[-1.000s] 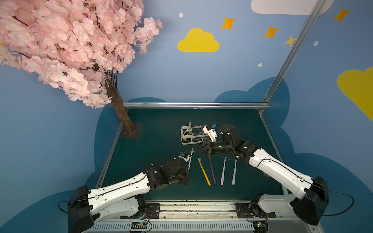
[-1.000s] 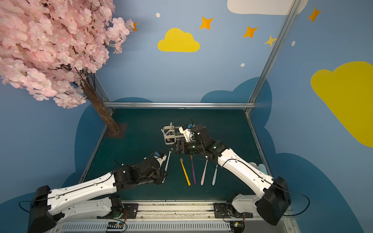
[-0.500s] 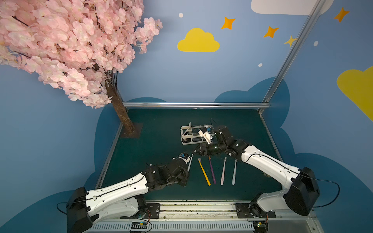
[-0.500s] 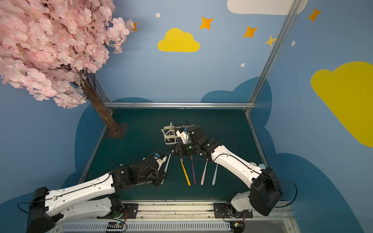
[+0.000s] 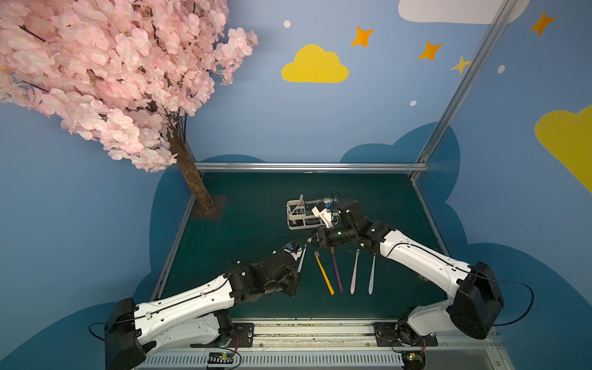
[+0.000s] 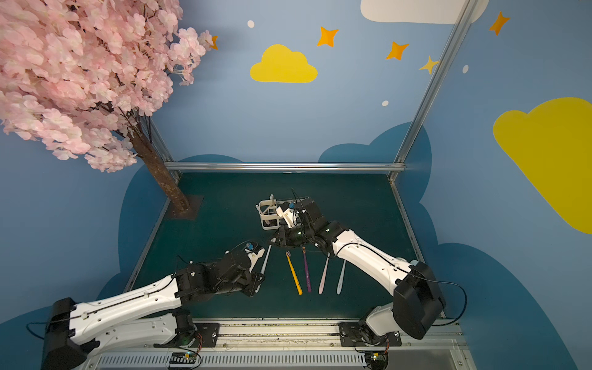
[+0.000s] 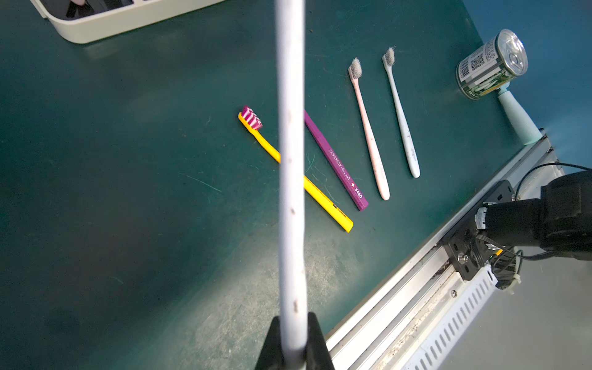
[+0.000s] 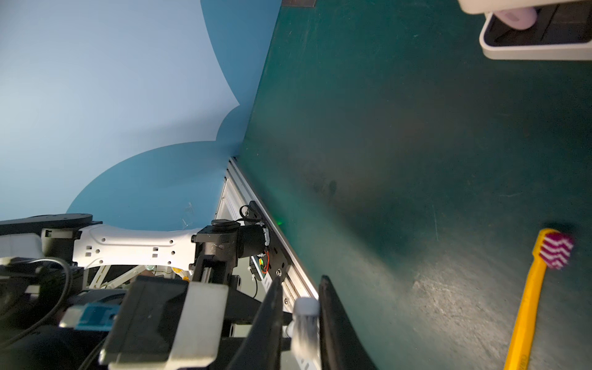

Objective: Place the toothbrush into the toothbrush holder
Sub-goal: Pick up the toothbrush from the center of the board.

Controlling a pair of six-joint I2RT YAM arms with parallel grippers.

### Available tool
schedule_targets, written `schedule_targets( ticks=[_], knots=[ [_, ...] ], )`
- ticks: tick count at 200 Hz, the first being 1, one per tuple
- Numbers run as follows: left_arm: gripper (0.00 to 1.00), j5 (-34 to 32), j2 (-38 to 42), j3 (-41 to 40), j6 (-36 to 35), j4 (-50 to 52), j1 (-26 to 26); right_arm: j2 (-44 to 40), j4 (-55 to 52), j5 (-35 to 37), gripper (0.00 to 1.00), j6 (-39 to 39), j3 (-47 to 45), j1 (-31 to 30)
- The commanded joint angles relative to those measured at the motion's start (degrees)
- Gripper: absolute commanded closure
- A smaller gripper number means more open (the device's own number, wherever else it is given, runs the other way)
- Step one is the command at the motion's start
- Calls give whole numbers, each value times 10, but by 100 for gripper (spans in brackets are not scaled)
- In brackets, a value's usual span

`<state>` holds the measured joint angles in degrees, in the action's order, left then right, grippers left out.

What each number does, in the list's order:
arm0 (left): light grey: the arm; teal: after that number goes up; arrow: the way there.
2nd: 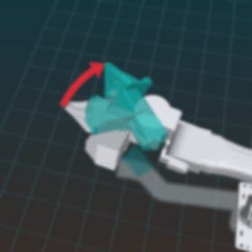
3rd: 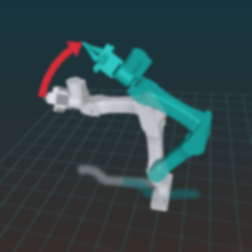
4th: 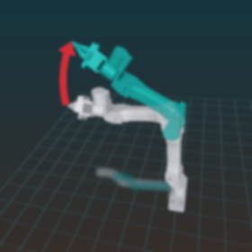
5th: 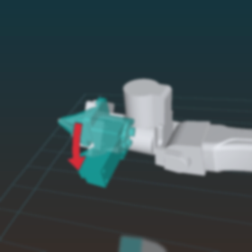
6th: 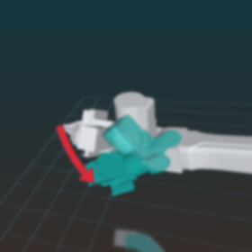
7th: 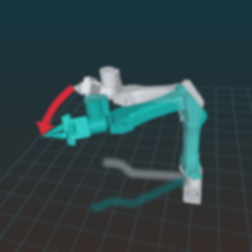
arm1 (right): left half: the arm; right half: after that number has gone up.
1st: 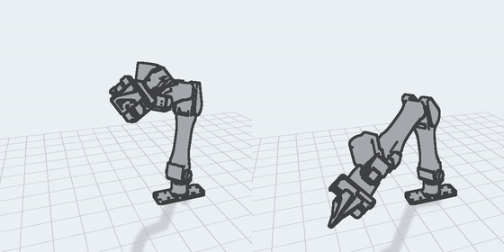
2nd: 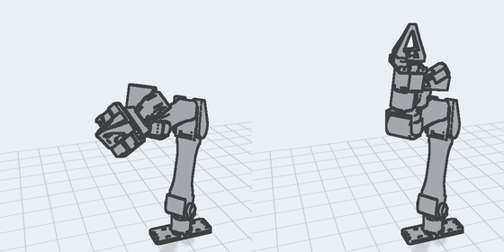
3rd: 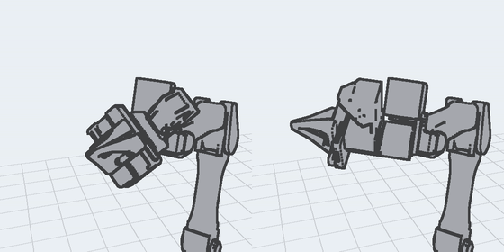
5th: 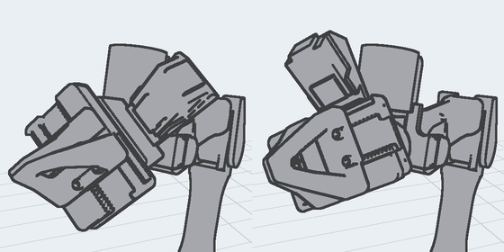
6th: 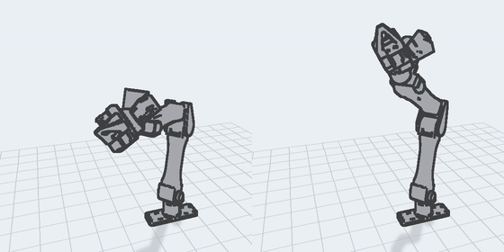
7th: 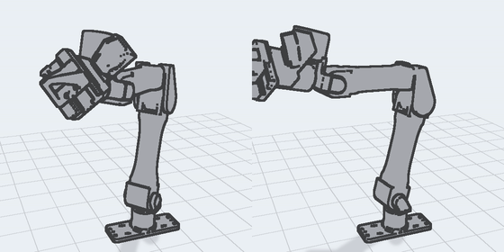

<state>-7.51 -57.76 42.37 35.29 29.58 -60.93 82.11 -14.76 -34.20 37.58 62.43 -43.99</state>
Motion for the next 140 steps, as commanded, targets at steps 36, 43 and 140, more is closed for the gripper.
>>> schedule_targets(
  ticks=[36,43,140],
  knots=[
    [88,-14,7,8,-6,8,-2,6,11,-12,94,4,11,-3],
    [85,-15,8,9,-5,9,-1,4,11,-12,96,4,12,-2],
    [12,-65,63,118,-33,144,66,-42,-62,150,100,-94,66,-2]
  ],
)
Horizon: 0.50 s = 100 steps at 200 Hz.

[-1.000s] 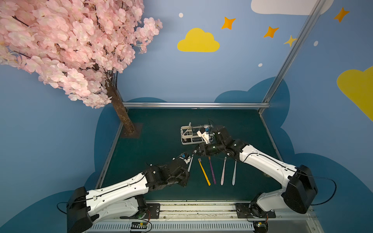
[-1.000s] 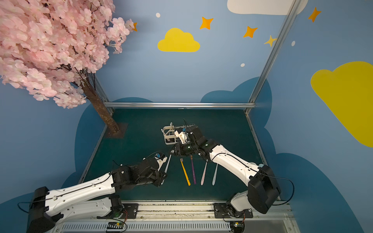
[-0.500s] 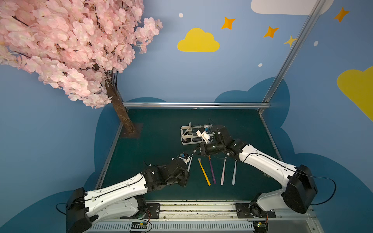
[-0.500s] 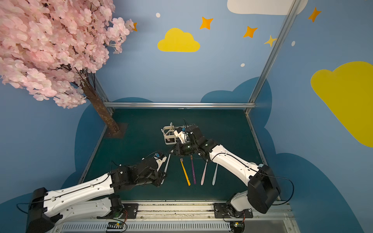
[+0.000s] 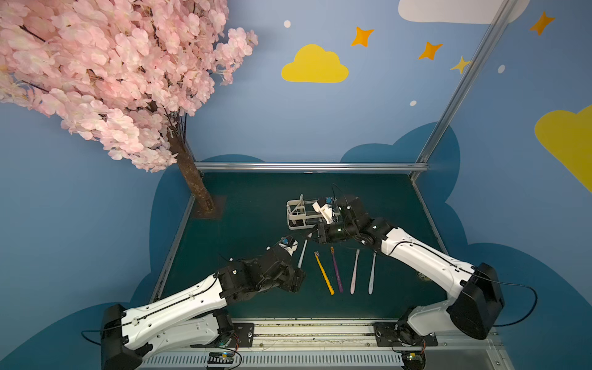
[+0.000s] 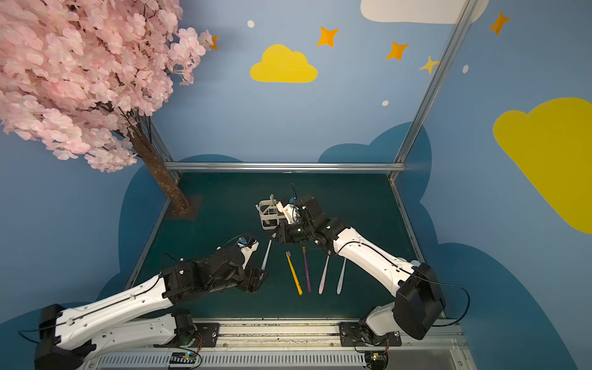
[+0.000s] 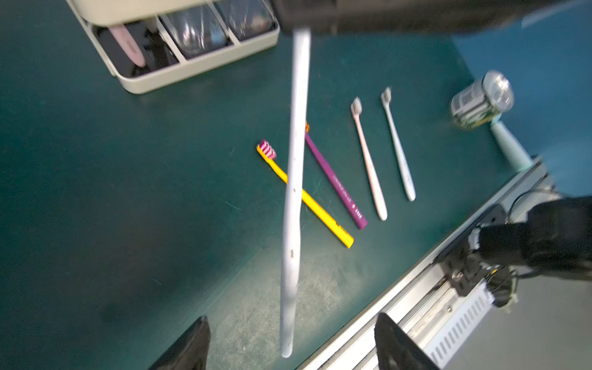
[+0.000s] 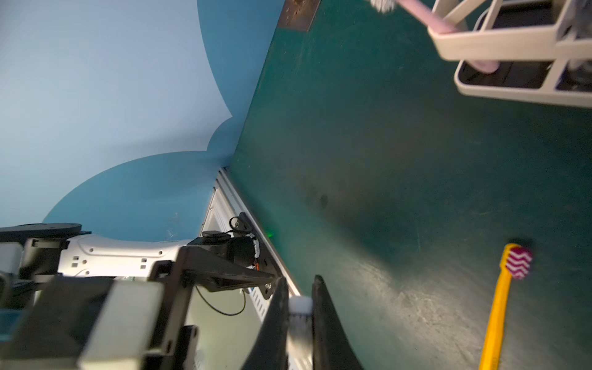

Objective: Place the toothbrush into the toothbrush holder
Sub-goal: Pick up the toothbrush from the center of the board.

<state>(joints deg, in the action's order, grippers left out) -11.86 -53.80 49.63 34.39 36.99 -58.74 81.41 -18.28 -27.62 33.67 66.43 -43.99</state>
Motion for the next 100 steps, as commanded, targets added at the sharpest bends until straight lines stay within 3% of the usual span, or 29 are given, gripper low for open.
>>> schedule_targets(
  ticks=[1,37,100],
  knots=[
    [12,-20,24,47,-25,72,47,-35,-27,87,100,-57,28,-2],
    [0,24,27,105,-69,122,192,-52,-29,208,100,-127,70,-5],
    [0,41,20,83,-72,88,351,-15,29,347,100,-247,158,-40]
  ],
)
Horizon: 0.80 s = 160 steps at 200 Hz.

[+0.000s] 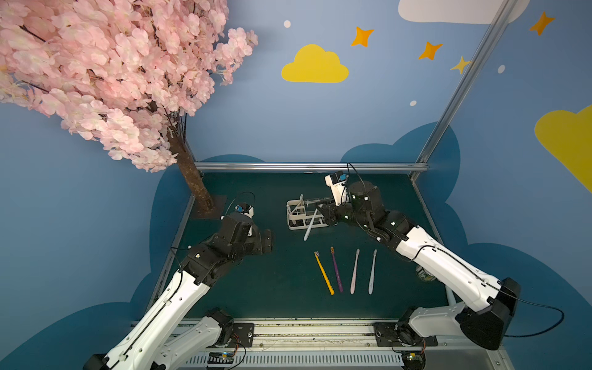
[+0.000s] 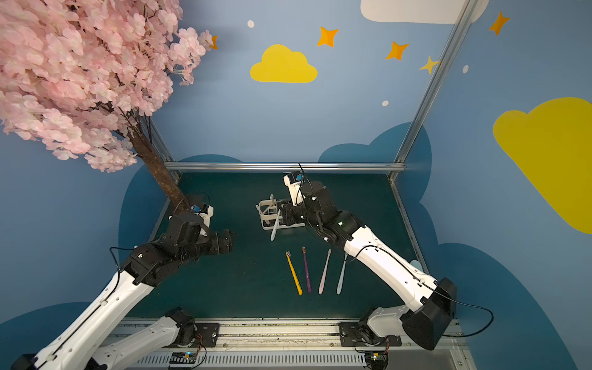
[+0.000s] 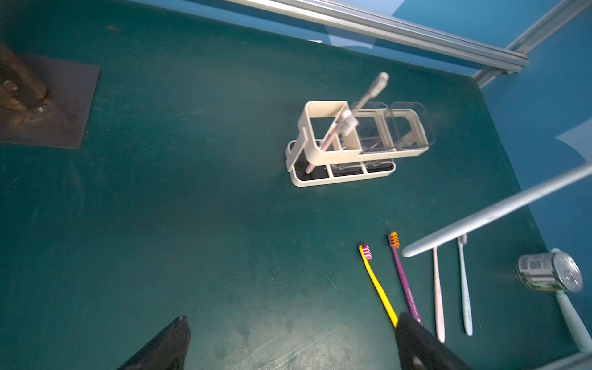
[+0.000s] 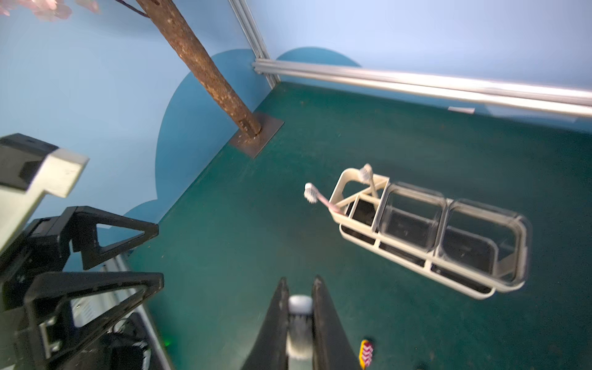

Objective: Place the toothbrush into the toothbrush holder
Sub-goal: Pick up the toothbrush from the center of the board, then place the toothbrush in the toothbrush holder.

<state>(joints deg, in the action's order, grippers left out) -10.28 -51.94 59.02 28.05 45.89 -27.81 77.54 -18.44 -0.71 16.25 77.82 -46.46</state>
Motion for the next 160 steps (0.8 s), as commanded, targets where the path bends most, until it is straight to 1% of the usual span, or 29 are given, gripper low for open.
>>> schedule_targets(
  ticks=[1,18,28,51,81,107,137,160],
  knots=[
    [0,27,1,-12,-9,-1,45,26,31,79,100,-75,46,-16],
    [0,50,15,-23,-3,-7,85,54,41,93,100,-101,68,-22],
    [0,51,21,-27,-4,-8,96,67,57,101,100,-116,71,-23],
    [0,38,34,-29,-3,-5,103,98,97,113,100,-149,75,-24],
    [0,53,39,-33,-2,-8,113,142,145,113,100,-183,81,-24],
    [0,71,43,-36,-3,-14,125,164,195,118,100,-189,76,-20],
    [0,89,50,-40,-3,-20,139,184,220,100,100,-193,77,-12],
    [0,97,52,-41,-3,-22,144,196,231,113,100,-195,75,-9]
  ],
)
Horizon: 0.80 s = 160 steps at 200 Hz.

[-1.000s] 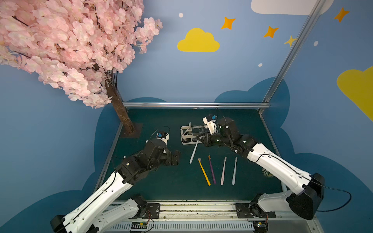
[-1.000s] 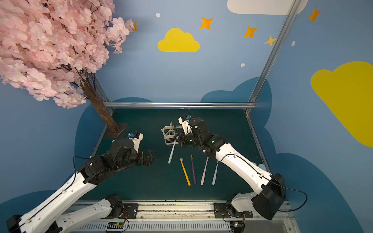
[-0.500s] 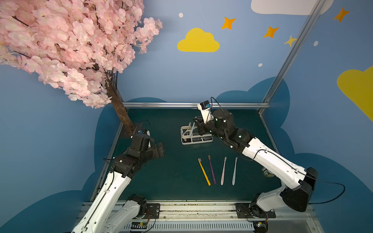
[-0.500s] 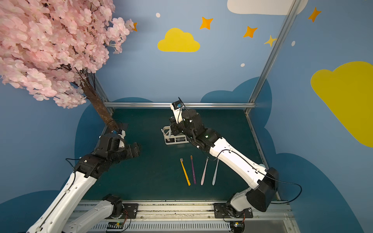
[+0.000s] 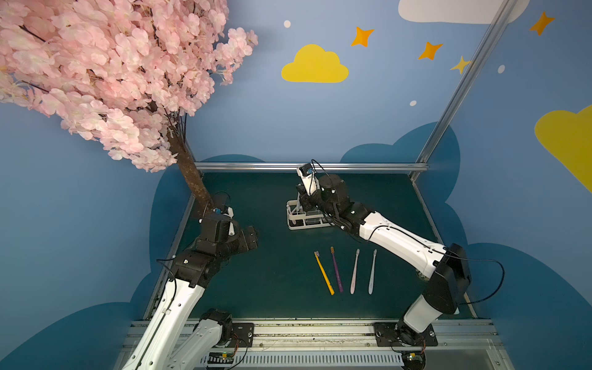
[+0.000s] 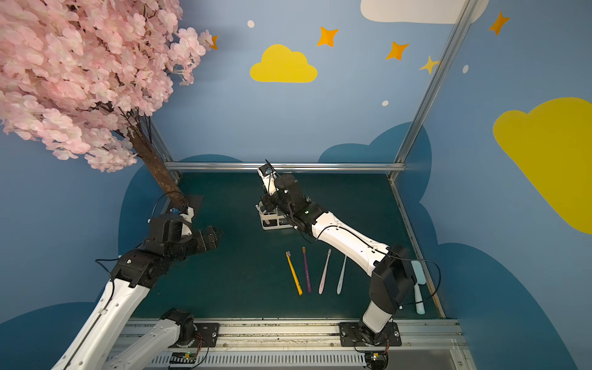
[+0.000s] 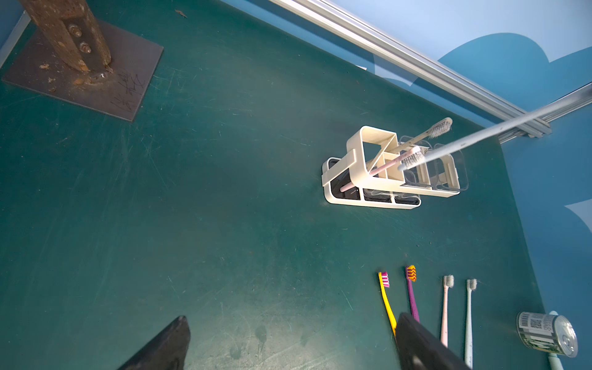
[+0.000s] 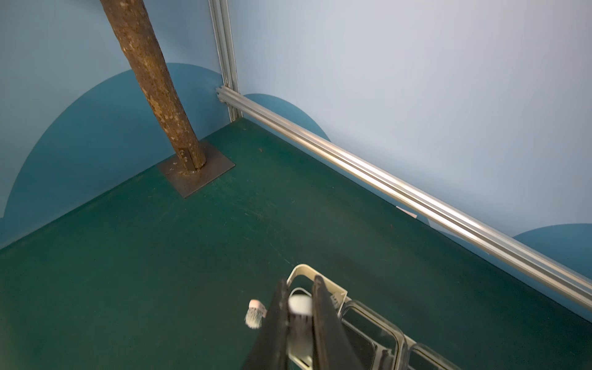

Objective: Place the toothbrush into the toothbrush holder
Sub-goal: Place the toothbrush in the toothbrush holder.

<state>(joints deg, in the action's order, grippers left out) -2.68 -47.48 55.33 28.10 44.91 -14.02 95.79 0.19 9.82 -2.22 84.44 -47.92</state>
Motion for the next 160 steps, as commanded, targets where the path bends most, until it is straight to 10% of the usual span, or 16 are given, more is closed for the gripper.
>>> schedule_targets(
  ticks=[1,160],
  knots=[
    [0,21,7,-4,-3,-12,6,14,45,8,100,-11,8,5],
    [0,54,9,-10,0,-23,29,12,131,35,100,25,-111,12]
  ],
)
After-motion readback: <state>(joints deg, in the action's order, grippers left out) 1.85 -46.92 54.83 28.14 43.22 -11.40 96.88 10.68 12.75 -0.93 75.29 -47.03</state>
